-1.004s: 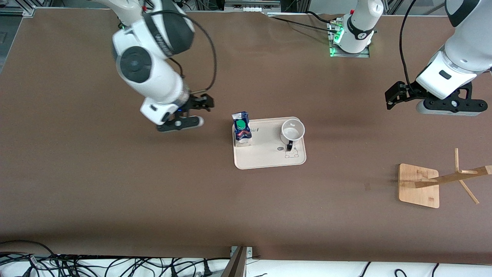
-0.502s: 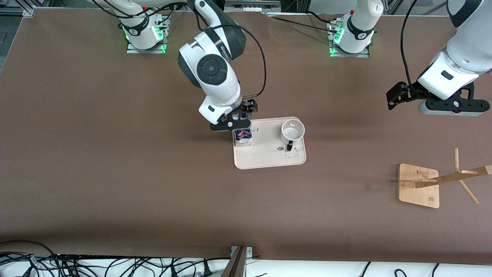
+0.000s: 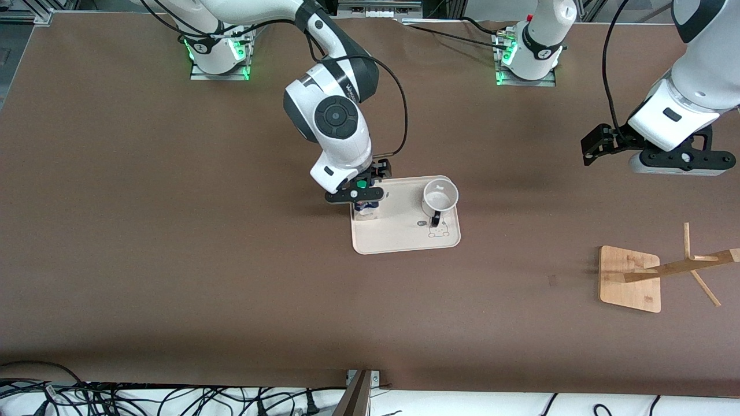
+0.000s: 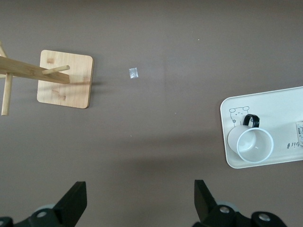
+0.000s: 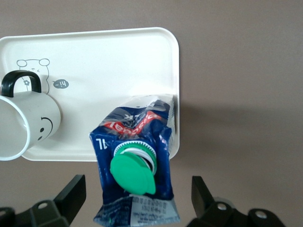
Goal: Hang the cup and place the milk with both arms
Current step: 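Grasp the milk carton with the right gripper and lift it, then carry the carton off the tray while the left gripper reaches the mug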
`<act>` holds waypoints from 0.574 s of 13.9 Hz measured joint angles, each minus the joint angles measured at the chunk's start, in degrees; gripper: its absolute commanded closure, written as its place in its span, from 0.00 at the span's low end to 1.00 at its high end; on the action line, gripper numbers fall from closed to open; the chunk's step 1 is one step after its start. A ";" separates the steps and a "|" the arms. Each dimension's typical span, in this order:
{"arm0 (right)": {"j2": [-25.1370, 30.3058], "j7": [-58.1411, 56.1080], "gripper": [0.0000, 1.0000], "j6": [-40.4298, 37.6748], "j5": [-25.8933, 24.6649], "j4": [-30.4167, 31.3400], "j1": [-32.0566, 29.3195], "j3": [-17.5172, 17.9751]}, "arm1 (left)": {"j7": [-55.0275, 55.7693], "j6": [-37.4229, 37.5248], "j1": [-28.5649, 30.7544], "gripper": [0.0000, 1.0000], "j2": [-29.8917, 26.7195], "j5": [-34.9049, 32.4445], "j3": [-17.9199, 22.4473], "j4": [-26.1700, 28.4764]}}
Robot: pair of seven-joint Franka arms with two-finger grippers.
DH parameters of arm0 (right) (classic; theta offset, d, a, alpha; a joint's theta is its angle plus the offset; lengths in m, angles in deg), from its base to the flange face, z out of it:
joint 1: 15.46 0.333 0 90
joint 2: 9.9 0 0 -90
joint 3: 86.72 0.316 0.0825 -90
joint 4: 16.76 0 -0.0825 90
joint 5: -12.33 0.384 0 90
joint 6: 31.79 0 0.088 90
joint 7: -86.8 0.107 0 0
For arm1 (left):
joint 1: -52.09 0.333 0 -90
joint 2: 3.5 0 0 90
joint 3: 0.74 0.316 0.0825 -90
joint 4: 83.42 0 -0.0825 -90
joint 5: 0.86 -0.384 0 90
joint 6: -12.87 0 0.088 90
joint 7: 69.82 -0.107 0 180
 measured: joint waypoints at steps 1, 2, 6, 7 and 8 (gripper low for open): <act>-0.24 0.11 0.39 0.28 -0.04 0.00 0.10 -0.02 | 0.00 0.02 -0.08 0.00 0.20 0.00 -0.05 0.00; -0.36 0.14 0.48 0.43 -0.04 0.00 0.14 -0.06 | 0.00 0.35 -0.21 0.00 0.36 0.00 -0.11 0.00; -0.36 0.18 0.54 0.47 -0.04 -0.34 0.15 -0.26 | 0.00 3.11 -0.86 0.00 0.99 0.03 -0.25 -0.01; -0.34 0.18 0.54 0.44 -0.04 -0.66 0.14 -0.30 | 0.00 5.05 -0.96 0.00 1.14 0.04 -0.29 -0.02; -0.22 0.18 0.54 0.33 -0.04 -1.09 0.14 -0.44 | 0.00 7.12 -1.03 0.00 1.25 0.04 -0.33 -0.01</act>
